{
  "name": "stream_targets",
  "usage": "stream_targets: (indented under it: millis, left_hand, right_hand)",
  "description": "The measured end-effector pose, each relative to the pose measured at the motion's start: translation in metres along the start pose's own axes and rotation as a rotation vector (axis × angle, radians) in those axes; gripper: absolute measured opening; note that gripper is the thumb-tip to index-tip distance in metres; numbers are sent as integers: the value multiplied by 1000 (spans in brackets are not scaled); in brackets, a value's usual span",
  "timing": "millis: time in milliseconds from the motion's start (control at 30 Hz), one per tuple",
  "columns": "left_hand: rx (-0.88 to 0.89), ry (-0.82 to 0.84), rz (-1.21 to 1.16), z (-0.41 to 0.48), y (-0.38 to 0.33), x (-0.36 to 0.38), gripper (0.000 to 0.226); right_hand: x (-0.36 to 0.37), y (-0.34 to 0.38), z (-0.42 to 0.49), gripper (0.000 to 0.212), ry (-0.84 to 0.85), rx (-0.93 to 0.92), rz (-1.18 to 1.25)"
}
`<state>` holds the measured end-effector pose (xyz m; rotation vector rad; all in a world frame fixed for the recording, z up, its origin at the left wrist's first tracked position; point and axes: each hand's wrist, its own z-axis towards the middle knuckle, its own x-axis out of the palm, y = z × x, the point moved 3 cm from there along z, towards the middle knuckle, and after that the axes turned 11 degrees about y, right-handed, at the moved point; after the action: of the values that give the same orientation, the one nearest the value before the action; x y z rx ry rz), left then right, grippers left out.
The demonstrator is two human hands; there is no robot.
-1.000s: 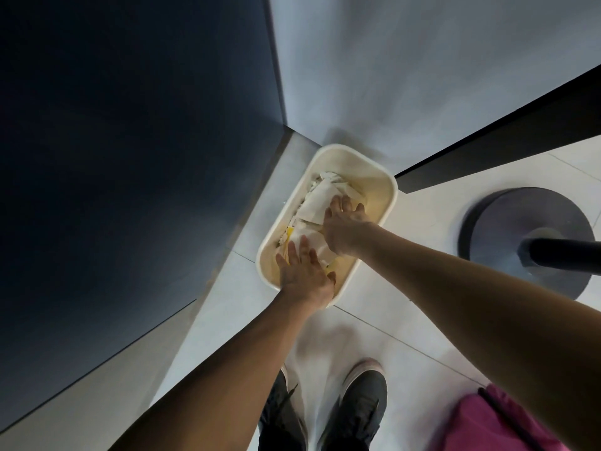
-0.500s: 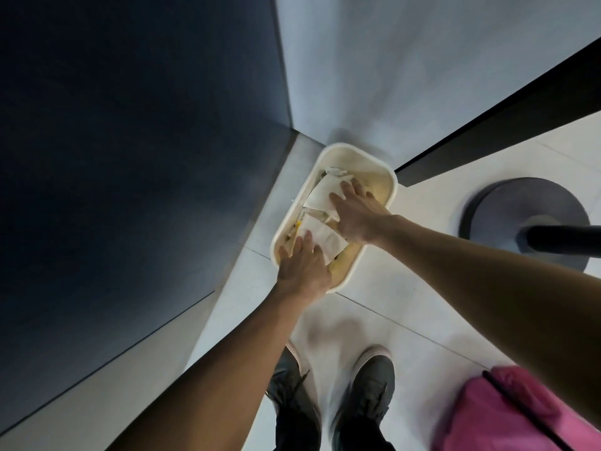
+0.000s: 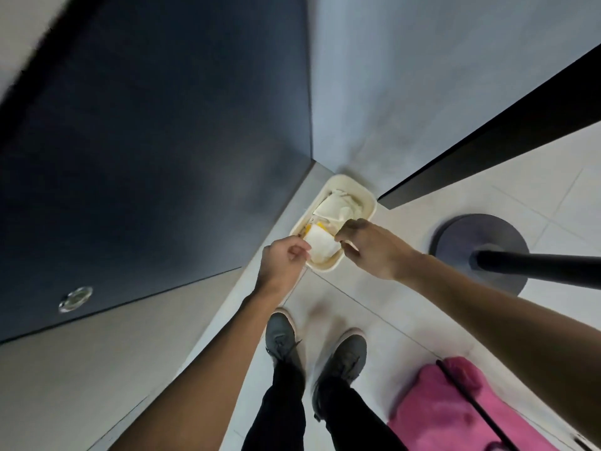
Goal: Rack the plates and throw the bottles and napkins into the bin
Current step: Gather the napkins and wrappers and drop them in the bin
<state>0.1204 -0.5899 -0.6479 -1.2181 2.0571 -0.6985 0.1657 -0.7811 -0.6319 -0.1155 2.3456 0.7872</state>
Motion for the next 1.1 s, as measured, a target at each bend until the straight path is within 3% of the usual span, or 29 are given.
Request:
stream_targets:
  millis: [100, 300, 433, 667, 1100]
  left_hand:
    - [11, -24, -38, -65, -30, -8, 38]
    - [-51, -121, -36, -219, -87, -42, 44]
    - [-58, -248, -59, -320, -112, -63, 27]
    - [-5, -560, -292, -451, -121, -91, 18]
    - [141, -993, -478, -650, -60, -191, 18]
  right_hand:
    - [-20, 46, -48, 20, 51, -39, 1]
    - [-69, 165, -149, 23, 92, -148, 43]
    - [-87, 240, -203, 20, 15, -256, 89]
    - [-111, 362, -255, 15, 54, -536, -39]
    - [-71, 614, -289, 19, 192, -763, -94]
